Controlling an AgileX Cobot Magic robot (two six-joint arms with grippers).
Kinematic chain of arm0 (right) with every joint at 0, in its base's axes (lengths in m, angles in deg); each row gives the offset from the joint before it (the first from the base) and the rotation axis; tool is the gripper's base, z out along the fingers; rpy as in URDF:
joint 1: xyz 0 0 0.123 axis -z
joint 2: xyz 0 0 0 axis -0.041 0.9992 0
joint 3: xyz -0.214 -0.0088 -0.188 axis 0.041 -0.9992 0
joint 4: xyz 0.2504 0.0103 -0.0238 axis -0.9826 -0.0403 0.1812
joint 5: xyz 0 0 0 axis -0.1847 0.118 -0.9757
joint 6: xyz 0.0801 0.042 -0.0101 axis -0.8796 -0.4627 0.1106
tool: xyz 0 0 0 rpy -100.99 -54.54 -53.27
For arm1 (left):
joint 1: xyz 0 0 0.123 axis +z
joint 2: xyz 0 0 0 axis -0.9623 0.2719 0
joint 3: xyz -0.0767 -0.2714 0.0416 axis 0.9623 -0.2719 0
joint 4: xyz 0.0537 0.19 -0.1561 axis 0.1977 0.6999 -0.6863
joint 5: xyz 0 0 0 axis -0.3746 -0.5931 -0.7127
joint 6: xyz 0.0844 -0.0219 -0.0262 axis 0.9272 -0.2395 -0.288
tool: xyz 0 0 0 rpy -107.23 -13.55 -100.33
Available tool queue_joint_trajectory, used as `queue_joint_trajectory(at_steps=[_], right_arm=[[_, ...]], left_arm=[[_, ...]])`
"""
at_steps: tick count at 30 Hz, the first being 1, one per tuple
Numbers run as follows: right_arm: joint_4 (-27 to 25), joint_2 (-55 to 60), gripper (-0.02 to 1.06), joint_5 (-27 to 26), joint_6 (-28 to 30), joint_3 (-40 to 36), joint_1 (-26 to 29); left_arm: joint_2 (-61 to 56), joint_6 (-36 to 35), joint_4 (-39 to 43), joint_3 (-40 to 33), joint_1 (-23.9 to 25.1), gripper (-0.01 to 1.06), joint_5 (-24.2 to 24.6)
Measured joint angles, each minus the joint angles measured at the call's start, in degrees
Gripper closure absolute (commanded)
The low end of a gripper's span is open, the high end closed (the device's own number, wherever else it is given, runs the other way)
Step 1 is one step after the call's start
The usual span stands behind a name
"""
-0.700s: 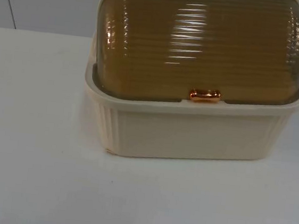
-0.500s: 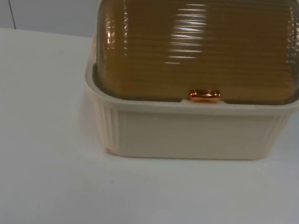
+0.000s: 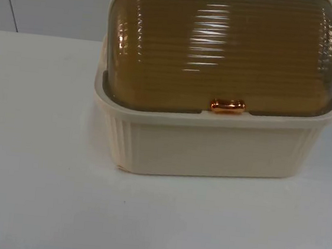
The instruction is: Open the box lid with the left hand, place the block into the box with the right hand, then close the box lid with the left hand.
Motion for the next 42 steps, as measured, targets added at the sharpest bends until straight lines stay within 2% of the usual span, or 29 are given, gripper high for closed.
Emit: queue_joint_trajectory(at_steps=[5, 10, 12, 16, 23, 25, 29, 36, 40, 41, 42], right_arm=[[0.4, 3.9, -0.01, -0.4, -1.7, 2.1, 0.0], [5.3, 11.4, -0.01, -4.6, -5.8, 8.7, 0.0], [5.9, 12.1, -0.01, -5.2, -6.5, 9.4, 0.0], [10.8, 17.8, -0.01, -9.8, -10.2, 13.5, 0.0], [12.4, 25.4, -0.01, -13.7, -10.9, 16.7, -1.4], [11.4, 28.2, -0.01, -15.2, -10.3, 18.2, -2.8], [5.1, 33.5, -0.01, -19.4, -8.0, 20.2, -5.9], [3.9, 37.9, -0.01, -23.8, -7.5, 20.4, -6.7], [-1.7, 39.4, -0.01, -27.2, -2.6, 20.4, -6.7], [-1.7, 39.4, -0.01, -27.2, -2.6, 20.4, -6.7], [-4.3, 39.6, -0.01, -27.5, -1.1, 20.4, -6.7]], left_arm=[[3.8, -0.4, 0.7, 2.1, 0.0, 0.00, -3.5], [13.7, -2.6, 6.3, 7.1, 0.0, 0.00, -13.4], [15.3, -2.7, 6.6, 7.8, 0.0, 0.00, -15.1], [20.9, -3.0, 6.0, 9.3, 0.0, 0.00, -21.6], [27.1, -3.2, 5.8, 12.3, 0.0, 0.00, -25.5], [29.5, -3.2, 6.0, 13.3, 0.0, 0.00, -26.8], [34.4, -3.2, 7.0, 13.7, 0.0, 0.00, -29.8], [40.1, -3.2, 7.7, 13.7, 0.0, 0.00, -30.6], [43.3, -3.2, 7.7, 13.7, -0.4, 0.00, -31.9], [43.3, -3.2, 7.7, 13.7, -0.4, 0.00, -31.9], [43.8, -3.2, 7.9, 13.7, -0.8, 0.00, -32.3]])
